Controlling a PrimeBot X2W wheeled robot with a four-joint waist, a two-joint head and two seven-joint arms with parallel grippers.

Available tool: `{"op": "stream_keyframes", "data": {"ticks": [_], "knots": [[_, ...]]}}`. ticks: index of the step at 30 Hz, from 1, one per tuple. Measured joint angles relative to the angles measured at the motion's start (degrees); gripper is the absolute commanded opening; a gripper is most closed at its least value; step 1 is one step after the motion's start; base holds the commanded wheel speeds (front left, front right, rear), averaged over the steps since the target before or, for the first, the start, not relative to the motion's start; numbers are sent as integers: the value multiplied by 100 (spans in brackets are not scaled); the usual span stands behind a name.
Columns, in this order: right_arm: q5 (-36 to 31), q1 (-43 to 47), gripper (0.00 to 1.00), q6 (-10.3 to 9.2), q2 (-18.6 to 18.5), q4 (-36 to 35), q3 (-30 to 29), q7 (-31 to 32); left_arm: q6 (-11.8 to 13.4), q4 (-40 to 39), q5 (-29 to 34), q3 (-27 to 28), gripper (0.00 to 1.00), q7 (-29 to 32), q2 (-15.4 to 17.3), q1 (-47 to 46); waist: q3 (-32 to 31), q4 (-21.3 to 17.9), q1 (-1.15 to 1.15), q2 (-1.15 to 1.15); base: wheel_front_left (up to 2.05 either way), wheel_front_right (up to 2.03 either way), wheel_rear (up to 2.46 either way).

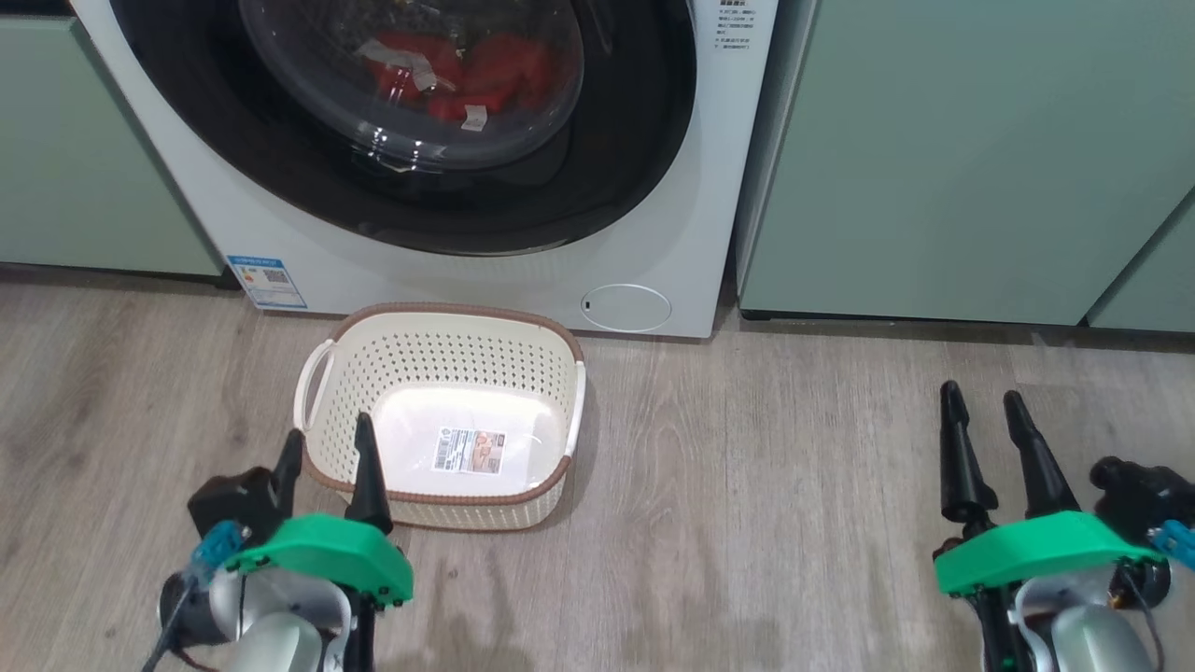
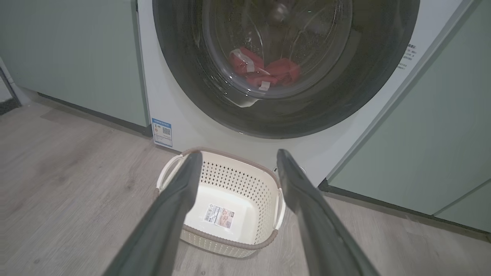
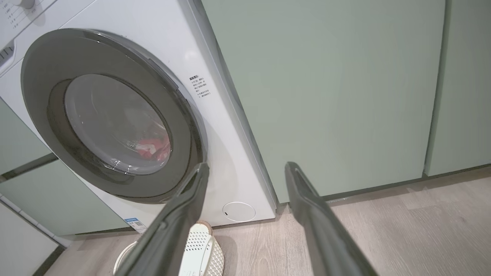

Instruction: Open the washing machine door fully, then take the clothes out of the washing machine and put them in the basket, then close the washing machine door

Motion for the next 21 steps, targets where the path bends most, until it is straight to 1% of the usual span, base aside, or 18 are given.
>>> {"op": "stream_keyframes", "data": {"ticks": [13,21], "knots": [[-823,-128,100,0,-9,52,87,-192,325,-154,859,-194,100,-252,115,-98,29,20,0,0,0,0,0],[-1068,-137,100,0,-14,119,166,-336,419,-231,1214,-197,100,-353,111,-114,41,19,0,0,0,0,0]]}}
